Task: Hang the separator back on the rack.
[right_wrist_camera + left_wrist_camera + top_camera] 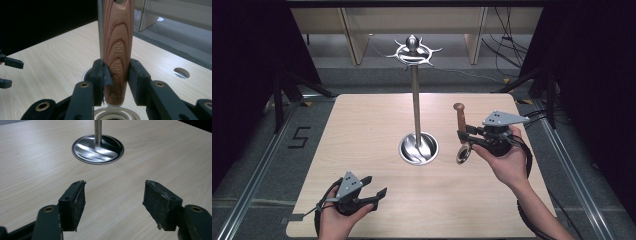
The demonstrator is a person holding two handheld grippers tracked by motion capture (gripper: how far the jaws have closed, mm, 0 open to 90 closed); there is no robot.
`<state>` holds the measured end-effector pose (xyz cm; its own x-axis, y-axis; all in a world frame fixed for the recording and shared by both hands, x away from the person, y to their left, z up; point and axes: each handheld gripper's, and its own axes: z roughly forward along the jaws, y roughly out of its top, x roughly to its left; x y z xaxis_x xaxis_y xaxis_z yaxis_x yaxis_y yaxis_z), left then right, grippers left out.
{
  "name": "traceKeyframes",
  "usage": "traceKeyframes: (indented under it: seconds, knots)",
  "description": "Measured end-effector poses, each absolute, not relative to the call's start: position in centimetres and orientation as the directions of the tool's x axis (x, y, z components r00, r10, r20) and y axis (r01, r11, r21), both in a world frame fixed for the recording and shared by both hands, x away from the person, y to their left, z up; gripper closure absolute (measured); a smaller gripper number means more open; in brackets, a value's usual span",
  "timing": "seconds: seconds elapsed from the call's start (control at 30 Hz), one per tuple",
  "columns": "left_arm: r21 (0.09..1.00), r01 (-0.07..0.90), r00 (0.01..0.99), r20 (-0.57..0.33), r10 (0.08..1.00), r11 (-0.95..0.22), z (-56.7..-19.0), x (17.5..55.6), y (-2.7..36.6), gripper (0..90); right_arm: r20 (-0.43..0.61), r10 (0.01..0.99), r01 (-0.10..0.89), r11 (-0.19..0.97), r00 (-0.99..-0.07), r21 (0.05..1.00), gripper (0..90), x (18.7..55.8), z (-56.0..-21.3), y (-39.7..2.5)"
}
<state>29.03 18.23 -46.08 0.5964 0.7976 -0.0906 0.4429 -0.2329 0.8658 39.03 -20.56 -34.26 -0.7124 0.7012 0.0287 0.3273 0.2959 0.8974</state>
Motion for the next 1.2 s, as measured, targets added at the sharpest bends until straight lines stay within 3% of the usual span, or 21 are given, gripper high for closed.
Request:
traceKeyframes:
  seconds: [1.2]
  knots:
    - [0.867, 0.442, 0.595, -0.091, 0.798, -0.231, -46.1, 29.1, 18.2, 33.2, -0.002, 0.678, 0.285, 0.312, -0.735, 0.906, 68.6, 39.8, -32.3, -19.6]
